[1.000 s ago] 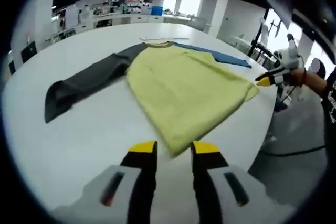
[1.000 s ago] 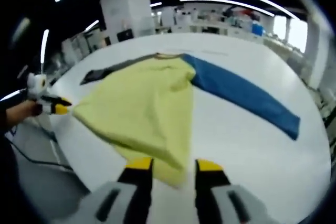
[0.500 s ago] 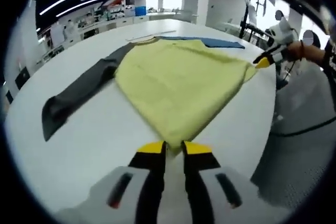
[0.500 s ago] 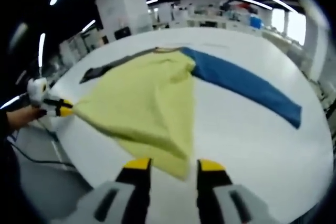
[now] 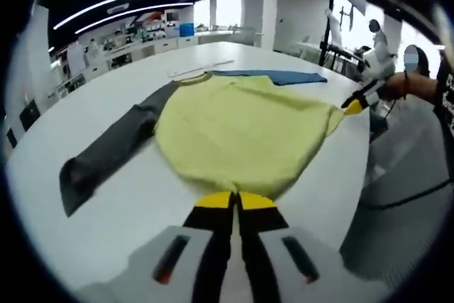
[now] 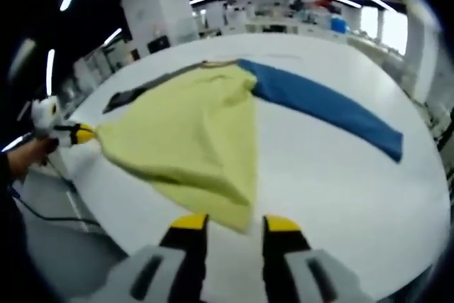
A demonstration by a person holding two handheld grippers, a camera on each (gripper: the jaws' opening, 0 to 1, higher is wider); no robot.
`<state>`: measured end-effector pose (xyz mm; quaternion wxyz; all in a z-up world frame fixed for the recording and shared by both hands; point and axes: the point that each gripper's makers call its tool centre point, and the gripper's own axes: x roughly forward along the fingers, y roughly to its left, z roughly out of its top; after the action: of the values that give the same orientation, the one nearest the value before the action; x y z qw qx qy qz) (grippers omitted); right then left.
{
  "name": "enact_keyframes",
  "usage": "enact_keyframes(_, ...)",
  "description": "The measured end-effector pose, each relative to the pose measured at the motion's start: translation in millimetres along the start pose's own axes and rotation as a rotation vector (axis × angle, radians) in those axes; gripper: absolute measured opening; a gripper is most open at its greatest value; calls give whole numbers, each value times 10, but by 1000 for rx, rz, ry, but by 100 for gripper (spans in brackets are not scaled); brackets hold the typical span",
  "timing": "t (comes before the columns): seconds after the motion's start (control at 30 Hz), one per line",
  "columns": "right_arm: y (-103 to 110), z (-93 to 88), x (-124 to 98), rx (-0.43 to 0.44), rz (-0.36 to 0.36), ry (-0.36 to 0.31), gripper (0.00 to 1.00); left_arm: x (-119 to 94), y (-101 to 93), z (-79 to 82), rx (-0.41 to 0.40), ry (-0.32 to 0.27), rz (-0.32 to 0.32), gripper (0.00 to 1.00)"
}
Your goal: Fold the garment on the visible template until the final outline fits inside the template.
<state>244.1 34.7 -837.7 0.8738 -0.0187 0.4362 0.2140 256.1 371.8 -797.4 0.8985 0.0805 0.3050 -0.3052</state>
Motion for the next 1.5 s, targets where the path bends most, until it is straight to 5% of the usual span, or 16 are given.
enact_keyframes(0.17, -23, 19, -17, 5, -7, -12, 26, 67, -37, 263, -36, -42, -2, 0)
enact_keyframes(0.5, -34, 9, -33, 20, -11, -22, 26, 462, -73, 500, 15, -55, -21, 0)
enact_keyframes(1.2, 27, 23, -28, 22, 1, -25, 26, 998, -90, 308, 86, 7, 8, 0)
enact_keyframes(1.5, 103, 94, -44, 7, 38, -50, 36, 966, -83, 370, 121, -3, -10, 10)
